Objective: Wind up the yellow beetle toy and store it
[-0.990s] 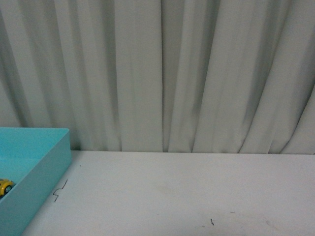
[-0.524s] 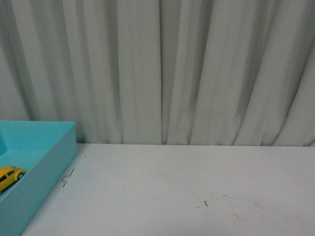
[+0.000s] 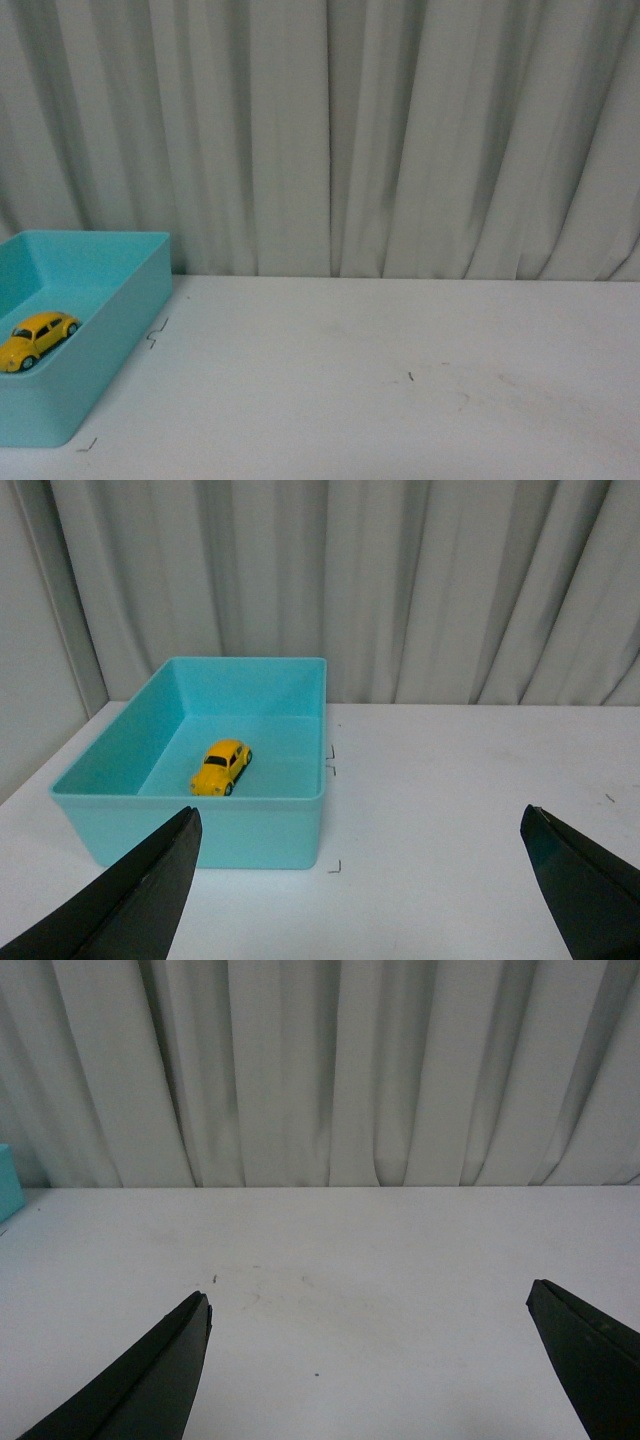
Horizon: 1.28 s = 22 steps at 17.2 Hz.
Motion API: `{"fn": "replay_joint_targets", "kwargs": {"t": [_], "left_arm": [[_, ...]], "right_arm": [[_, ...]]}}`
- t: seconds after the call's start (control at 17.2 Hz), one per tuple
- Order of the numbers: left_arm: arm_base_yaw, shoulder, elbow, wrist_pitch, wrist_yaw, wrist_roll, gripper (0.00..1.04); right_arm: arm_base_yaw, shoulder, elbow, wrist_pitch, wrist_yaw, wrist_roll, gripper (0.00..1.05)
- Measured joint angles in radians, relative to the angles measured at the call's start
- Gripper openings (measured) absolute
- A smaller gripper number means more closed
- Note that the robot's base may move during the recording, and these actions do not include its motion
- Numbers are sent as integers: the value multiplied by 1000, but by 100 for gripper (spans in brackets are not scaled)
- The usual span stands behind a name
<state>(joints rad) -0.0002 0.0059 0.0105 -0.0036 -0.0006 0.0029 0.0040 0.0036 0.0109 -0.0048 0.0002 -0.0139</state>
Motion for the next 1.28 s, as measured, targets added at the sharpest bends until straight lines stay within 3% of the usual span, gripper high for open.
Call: {"fn": "replay_joint_targets", "kwargs": {"t": [1.28], "left_arm": [[0,0,0,0,0,0,98]], "right_arm": [[0,0,0,2,0,0,98]]}}
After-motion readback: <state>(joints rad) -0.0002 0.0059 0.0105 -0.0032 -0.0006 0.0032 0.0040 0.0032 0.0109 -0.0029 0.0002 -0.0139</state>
